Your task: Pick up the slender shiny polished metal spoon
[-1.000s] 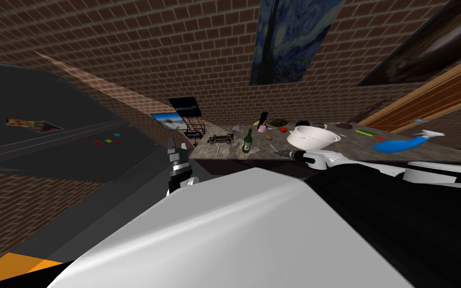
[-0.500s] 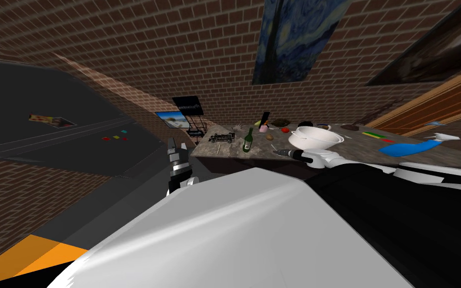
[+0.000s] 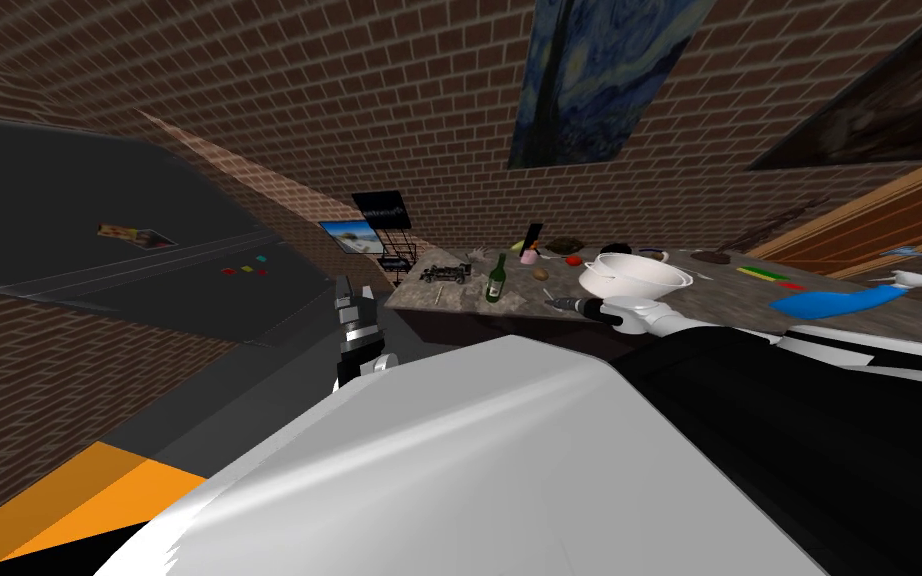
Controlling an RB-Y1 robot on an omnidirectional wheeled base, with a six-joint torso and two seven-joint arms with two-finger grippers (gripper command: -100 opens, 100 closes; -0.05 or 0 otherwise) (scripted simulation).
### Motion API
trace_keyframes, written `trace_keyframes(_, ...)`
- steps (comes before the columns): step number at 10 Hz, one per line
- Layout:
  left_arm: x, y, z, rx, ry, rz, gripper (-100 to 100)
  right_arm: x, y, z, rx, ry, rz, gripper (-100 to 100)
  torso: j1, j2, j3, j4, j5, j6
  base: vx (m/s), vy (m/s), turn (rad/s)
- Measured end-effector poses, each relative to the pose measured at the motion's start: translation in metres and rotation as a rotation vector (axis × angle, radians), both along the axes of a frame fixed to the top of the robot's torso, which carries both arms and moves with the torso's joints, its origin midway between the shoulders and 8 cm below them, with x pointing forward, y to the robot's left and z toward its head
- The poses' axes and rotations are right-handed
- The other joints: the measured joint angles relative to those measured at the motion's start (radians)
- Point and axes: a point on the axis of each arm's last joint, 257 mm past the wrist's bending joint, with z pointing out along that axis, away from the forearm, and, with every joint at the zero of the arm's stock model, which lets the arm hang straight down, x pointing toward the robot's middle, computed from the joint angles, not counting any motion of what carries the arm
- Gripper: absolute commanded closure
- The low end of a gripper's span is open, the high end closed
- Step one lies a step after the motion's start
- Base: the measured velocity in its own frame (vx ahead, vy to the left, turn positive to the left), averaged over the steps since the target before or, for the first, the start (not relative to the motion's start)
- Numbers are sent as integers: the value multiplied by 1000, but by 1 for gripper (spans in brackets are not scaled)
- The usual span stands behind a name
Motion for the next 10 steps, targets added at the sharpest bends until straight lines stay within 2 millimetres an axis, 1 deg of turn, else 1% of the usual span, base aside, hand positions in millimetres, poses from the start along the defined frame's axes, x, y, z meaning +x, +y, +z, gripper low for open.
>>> trace_keyframes(1,0,0,0,0,0,0,0,0,0,-1,1,4,-2,-100,0,-1,-1,0,0,0,-4,-5,-19)
trace_keyframes(2,0,0,0,0,0,0,0,-1,-1,-2,-3,12,-2,-100,0,-3,-2,-1,0,0,-57,-15,143)
trace_keyframes(3,0,0,0,0,0,0,0,5,-1,-1,3,1,-10,-100,0,-1,-1,0,0,-1,-66,-25,96)
trace_keyframes(4,0,0,0,0,0,0,0,8,-2,-1,8,-3,-18,-100,-1,0,0,0,0,0,-30,-12,-12)
trace_keyframes(6,0,0,0,0,0,0,0,5,-4,-4,5,9,-22,-100,1,-3,-2,-1,0,0,-4,0,-9)
trace_keyframes(7,0,0,0,0,0,0,0,4,-4,-5,-2,16,-18,-100,1,-4,-2,-1,0,0,-57,-8,142)
trace_keyframes(9,0,0,0,0,0,0,0,12,-5,-4,6,3,-34,-100,0,-1,0,0,0,0,-49,-11,47)
trace_keyframes(10,0,0,0,0,0,0,0,11,-6,-5,6,7,-38,-100,0,-1,-1,0,0,1,-12,-9,-24)
